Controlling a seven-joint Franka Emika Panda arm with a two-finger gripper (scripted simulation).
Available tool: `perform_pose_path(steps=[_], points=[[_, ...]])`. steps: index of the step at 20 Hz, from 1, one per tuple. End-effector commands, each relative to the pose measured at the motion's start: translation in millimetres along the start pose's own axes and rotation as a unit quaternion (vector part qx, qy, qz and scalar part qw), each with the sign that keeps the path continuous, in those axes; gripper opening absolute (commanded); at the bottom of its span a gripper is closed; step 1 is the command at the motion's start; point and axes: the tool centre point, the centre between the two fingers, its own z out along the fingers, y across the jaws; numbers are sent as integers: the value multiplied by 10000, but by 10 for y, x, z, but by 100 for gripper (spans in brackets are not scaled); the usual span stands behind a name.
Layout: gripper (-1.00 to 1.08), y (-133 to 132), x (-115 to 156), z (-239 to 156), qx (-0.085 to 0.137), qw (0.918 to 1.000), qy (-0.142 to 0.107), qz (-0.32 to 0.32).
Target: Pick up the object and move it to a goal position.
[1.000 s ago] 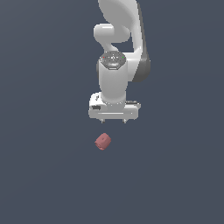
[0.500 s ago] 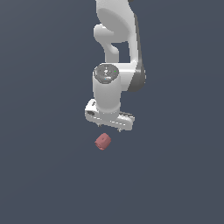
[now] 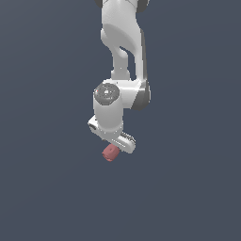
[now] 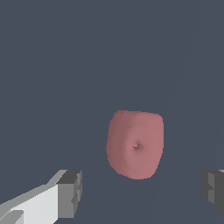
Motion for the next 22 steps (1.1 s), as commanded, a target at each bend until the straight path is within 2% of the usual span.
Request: perform_pose_path(steps=[1,8,15,22], points=[[100,20,46,58,-10,9997,7,252],[100,54,112,149,-28,9980,18,624],[100,56,112,194,-30,9980,16,636],[100,69,107,536,-30,9978,18,658]])
